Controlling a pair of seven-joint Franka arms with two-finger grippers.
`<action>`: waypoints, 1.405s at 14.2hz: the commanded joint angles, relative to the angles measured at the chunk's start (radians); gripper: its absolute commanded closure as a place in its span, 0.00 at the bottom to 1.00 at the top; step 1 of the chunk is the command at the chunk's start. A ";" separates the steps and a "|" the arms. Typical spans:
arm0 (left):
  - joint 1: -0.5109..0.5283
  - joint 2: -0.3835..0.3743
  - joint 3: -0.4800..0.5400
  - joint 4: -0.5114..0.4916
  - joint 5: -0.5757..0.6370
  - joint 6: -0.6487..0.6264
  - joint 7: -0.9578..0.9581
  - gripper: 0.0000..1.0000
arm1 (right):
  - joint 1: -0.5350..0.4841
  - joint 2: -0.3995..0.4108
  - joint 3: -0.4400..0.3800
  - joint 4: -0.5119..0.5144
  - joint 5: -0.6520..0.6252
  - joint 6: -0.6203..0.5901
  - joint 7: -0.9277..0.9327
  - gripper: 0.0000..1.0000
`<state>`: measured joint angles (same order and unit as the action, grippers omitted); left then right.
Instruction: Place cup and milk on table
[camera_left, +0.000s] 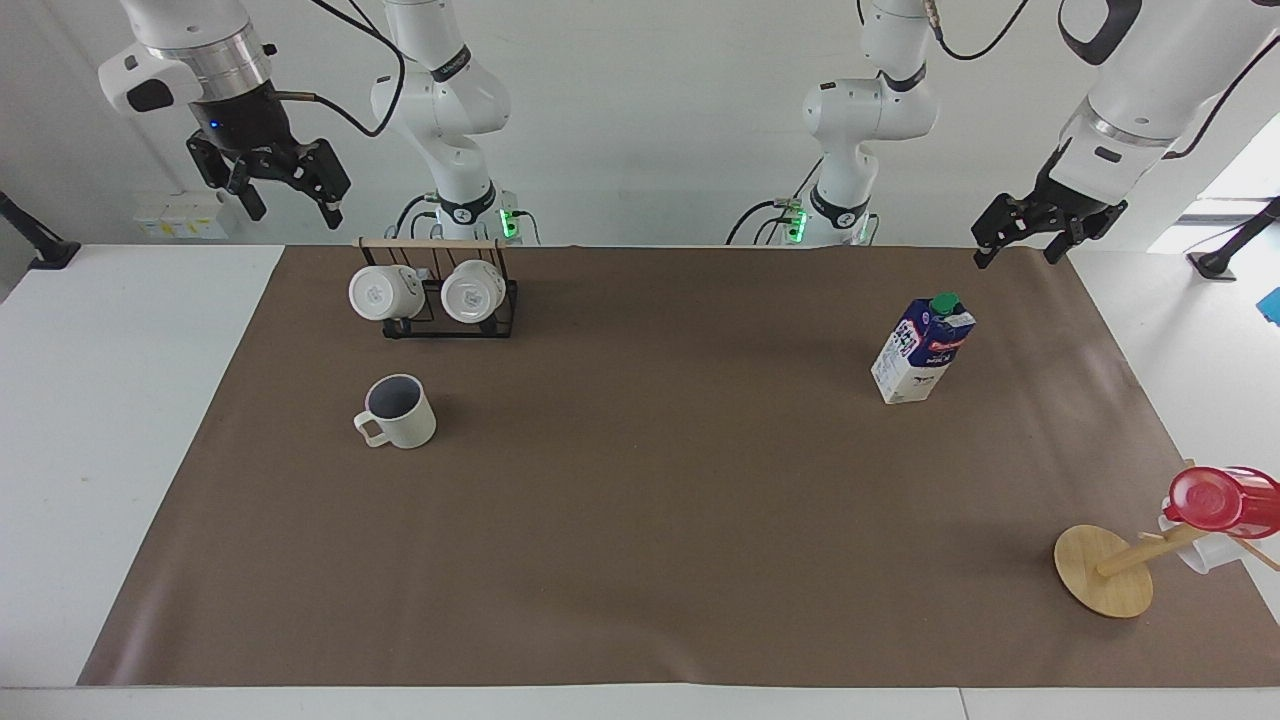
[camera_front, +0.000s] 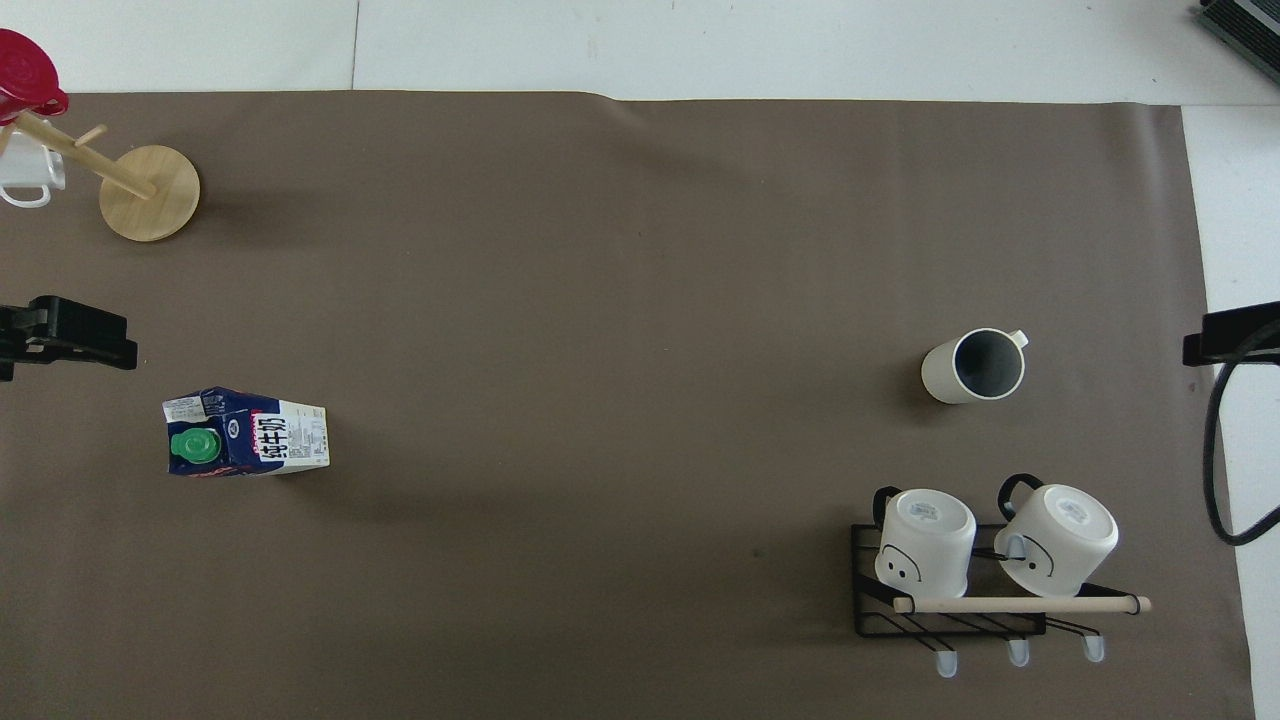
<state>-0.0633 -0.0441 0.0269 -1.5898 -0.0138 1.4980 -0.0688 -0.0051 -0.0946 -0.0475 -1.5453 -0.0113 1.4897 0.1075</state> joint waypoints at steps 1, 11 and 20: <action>-0.007 -0.005 0.010 0.004 -0.011 -0.015 -0.002 0.00 | -0.003 -0.020 0.006 -0.019 -0.001 0.011 0.020 0.00; -0.007 -0.005 0.008 0.004 -0.011 -0.015 -0.002 0.00 | -0.003 -0.024 0.005 -0.029 0.001 0.011 0.020 0.00; -0.007 -0.005 0.010 0.004 -0.011 -0.015 -0.002 0.00 | -0.003 -0.022 0.005 -0.042 0.001 0.044 0.023 0.00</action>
<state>-0.0633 -0.0441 0.0269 -1.5898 -0.0138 1.4980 -0.0688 -0.0051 -0.0956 -0.0475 -1.5494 -0.0113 1.4995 0.1083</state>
